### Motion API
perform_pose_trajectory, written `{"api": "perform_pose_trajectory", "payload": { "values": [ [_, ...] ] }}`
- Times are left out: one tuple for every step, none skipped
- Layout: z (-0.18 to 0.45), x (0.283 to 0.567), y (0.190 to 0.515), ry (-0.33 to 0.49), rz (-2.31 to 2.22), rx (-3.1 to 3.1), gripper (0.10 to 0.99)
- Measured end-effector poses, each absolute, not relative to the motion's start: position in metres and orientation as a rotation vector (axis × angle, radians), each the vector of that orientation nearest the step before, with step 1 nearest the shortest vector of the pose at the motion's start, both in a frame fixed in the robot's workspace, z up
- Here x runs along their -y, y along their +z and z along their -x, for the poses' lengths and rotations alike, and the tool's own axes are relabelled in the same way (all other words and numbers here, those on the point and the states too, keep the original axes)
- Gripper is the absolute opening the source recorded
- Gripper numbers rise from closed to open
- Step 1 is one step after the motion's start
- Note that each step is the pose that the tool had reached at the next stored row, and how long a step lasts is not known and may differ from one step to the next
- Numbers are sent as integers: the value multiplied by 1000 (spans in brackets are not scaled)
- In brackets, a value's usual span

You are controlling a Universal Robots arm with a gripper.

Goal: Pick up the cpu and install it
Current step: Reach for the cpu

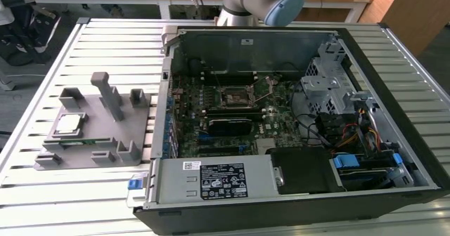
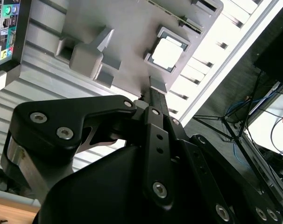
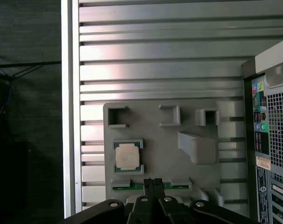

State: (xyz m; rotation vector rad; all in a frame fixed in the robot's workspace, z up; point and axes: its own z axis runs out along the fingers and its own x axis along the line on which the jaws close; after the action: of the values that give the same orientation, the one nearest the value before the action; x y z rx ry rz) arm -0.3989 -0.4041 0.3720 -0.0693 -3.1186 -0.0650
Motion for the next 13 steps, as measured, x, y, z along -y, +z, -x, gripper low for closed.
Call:
{"api": "perform_pose_trajectory", "payload": {
  "values": [
    [400, 404, 372, -65, 69, 3119, 106],
    [402, 404, 372, -65, 69, 3119, 106],
    [403, 404, 372, -65, 69, 3119, 106],
    [404, 404, 372, -65, 69, 3118, 106],
    [406, 404, 372, -65, 69, 3119, 106],
    [407, 404, 372, -65, 69, 3119, 106],
    [408, 404, 372, -65, 69, 3119, 106],
    [409, 404, 372, -65, 69, 3119, 106],
    [410, 404, 371, -65, 69, 3119, 106],
    [412, 404, 371, -65, 69, 3119, 106],
    [413, 404, 371, -65, 68, 3119, 106],
    [414, 404, 371, -65, 68, 3119, 106],
    [414, 404, 371, -65, 67, 3119, 106]
  ]
}}
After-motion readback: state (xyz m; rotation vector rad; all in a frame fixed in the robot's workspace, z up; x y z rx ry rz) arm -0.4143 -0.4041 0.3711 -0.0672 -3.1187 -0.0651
